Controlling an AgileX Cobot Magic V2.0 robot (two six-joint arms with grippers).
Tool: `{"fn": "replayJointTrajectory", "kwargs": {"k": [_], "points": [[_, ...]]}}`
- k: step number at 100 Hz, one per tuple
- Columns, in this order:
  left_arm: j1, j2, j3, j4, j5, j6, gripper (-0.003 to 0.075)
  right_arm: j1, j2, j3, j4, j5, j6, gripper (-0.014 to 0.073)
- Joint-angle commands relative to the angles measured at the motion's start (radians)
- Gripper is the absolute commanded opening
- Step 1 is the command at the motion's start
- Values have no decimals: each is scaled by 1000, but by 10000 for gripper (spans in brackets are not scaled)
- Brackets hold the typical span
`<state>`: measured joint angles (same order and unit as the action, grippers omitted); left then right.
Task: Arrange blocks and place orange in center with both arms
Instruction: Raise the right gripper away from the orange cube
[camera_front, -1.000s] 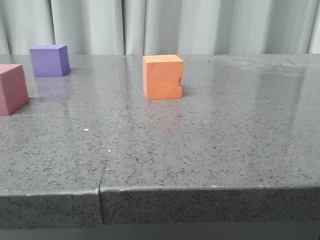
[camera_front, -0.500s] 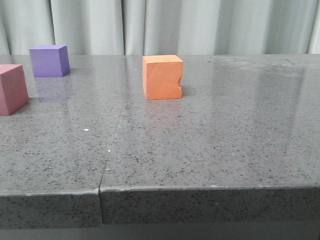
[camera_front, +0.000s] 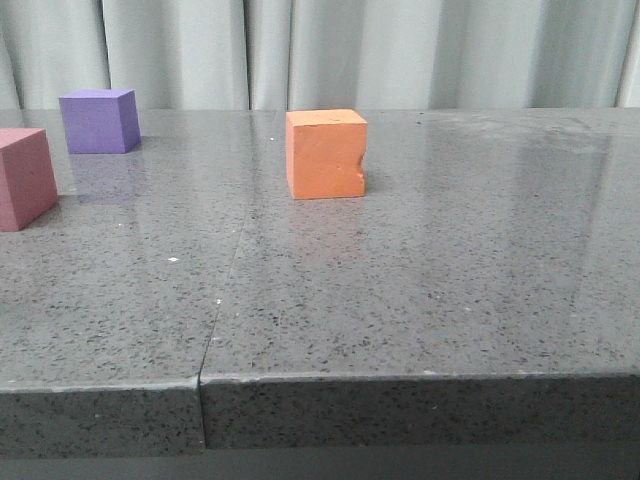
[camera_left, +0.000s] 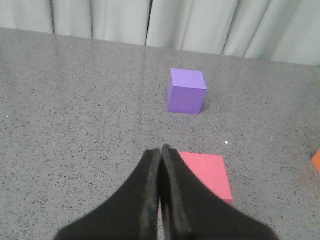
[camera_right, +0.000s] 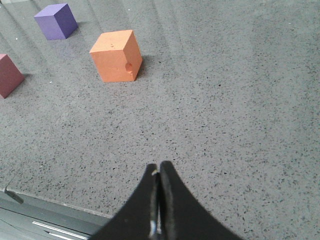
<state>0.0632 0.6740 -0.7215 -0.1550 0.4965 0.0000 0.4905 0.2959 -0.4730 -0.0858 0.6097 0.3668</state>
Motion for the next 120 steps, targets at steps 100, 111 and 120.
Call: {"fn": "replayJointTrajectory", "kwargs": {"k": [100,111,120], "points": [[-247,635,-609,-33,119,313,690,-2,8,-25,-16,-76,-10,-67],[-276,708,-696,-89,209,375,690,-2,8,-25,-16,-76,-10,-67],[-276,775,-774,-217,306,502,690,-2,8,-25,-16,-76,-10,-67]]}}
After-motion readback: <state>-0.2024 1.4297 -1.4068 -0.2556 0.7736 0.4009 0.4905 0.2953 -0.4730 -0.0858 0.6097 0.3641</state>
